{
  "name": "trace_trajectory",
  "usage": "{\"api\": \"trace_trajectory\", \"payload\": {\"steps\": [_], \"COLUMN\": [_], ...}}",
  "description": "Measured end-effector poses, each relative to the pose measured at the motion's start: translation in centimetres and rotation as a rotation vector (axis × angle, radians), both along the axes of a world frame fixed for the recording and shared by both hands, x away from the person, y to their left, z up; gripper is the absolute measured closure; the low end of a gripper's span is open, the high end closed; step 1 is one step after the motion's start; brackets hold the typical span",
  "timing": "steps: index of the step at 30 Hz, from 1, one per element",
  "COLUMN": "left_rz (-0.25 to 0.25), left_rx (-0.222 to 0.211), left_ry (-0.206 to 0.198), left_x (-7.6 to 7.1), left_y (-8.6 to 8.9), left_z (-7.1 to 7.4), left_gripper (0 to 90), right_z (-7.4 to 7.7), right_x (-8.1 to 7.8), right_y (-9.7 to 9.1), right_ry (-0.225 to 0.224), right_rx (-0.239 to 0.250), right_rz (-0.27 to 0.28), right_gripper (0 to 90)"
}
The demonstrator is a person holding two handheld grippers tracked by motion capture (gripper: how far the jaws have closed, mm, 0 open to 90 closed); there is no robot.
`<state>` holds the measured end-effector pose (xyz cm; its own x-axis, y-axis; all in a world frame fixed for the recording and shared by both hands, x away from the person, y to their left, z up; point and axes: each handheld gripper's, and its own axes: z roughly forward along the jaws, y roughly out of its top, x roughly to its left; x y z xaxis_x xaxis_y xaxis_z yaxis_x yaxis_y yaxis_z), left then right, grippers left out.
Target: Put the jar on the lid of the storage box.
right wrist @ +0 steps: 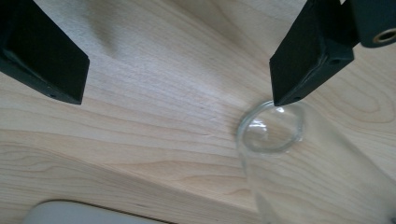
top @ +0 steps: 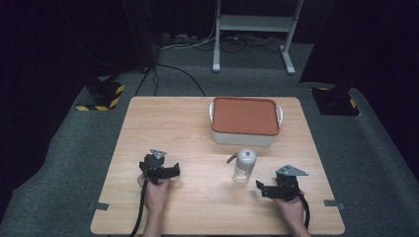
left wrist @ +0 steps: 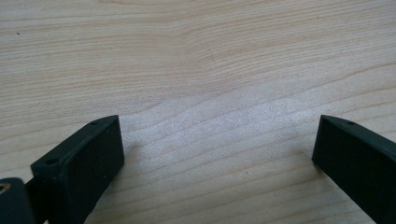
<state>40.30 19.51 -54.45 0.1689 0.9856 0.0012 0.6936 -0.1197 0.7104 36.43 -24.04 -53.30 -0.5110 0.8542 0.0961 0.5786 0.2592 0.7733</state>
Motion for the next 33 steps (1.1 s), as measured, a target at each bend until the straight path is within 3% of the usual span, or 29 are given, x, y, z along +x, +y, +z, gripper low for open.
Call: {"api": "trace_trajectory", "payload": {"steps": [14, 33], "left_rz": [0.0, 0.0], "left_rx": [0.0, 0.0], "left_ry": [0.0, 0.0], "left_x": [0.0, 0.0], "left_y": [0.0, 0.0], "left_z": [0.0, 0.0], "left_gripper": [2.1, 2.1], "right_z": [0.2, 0.9], "right_x": [-1.5, -1.1], "right_y": [1.1, 3.5], "right_ry": [-0.02, -0.043], "right_rx": [0.031, 0.085], "right_rz": [0.064, 0.126], "right_gripper": [4.6, 5.7]}}
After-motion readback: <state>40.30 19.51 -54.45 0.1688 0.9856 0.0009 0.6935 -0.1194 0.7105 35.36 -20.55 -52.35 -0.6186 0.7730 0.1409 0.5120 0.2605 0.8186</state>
